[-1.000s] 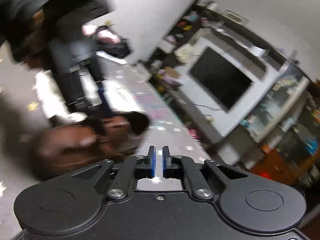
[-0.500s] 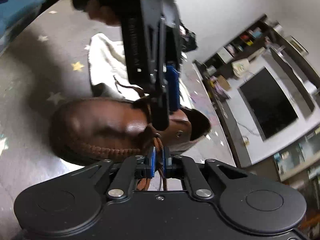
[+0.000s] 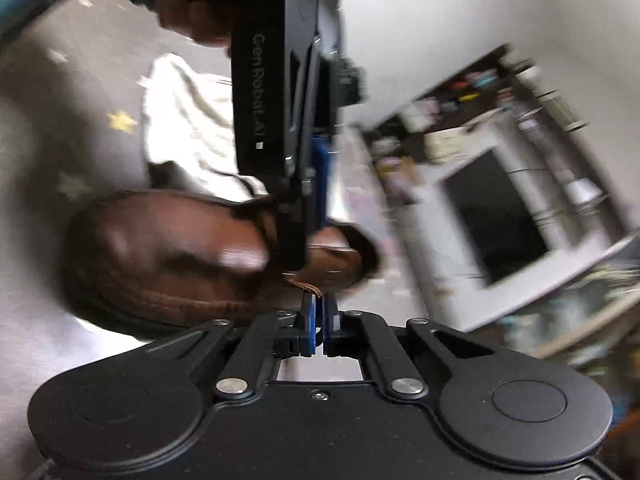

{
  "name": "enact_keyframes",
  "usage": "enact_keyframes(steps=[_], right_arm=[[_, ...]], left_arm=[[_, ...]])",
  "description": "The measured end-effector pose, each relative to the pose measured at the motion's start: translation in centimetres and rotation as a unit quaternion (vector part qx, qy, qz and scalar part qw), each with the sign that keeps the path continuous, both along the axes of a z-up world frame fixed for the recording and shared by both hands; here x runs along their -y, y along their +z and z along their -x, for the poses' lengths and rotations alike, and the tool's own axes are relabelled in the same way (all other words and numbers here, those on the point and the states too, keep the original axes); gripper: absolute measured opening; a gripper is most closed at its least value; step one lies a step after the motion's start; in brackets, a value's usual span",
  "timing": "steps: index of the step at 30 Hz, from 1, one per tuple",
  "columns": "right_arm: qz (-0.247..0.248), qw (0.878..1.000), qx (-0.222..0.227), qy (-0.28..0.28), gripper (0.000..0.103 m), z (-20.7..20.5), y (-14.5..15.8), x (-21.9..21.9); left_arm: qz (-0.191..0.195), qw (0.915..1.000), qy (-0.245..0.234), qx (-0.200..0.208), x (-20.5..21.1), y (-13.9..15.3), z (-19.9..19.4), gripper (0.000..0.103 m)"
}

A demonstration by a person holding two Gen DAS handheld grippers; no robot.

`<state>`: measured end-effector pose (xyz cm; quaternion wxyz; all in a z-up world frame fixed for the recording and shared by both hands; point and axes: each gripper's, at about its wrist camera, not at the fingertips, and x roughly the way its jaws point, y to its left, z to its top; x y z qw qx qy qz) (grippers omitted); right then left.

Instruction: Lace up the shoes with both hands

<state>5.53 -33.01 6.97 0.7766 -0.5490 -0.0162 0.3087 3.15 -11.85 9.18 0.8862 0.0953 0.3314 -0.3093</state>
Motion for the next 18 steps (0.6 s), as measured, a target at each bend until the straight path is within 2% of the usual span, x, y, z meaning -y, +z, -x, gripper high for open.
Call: enact_keyframes(steps=[5,9,13,16,18], right_arm=[[-0.037,0.994,0.086,-0.06,0.003,0.1,2.8,1.4],[-0.073,0.979,0.157,-0.11,0.003,-0.1,6.4,2.9],[-0.122,0.969,0.164,-0.137,0.003,-0.1,9.5,4.3],[-0.134,0.975,0.109,-0.142,0.003,-0.4,9.5,4.5],[-0.137,0.978,0.059,-0.146,0.003,-0.4,9.1,4.5]], left_arm=[[0.001,1.0,0.002,0.003,0.0,0.0,0.5,0.049],[-0.004,1.0,0.005,0.006,0.0,0.0,1.1,0.049],[0.003,0.9999,0.005,0.01,-0.2,0.4,2.0,0.049],[0.006,0.9997,0.008,0.02,-0.4,0.9,2.9,0.052],[0.002,0.9993,0.02,0.03,-0.8,1.2,3.7,0.062]])
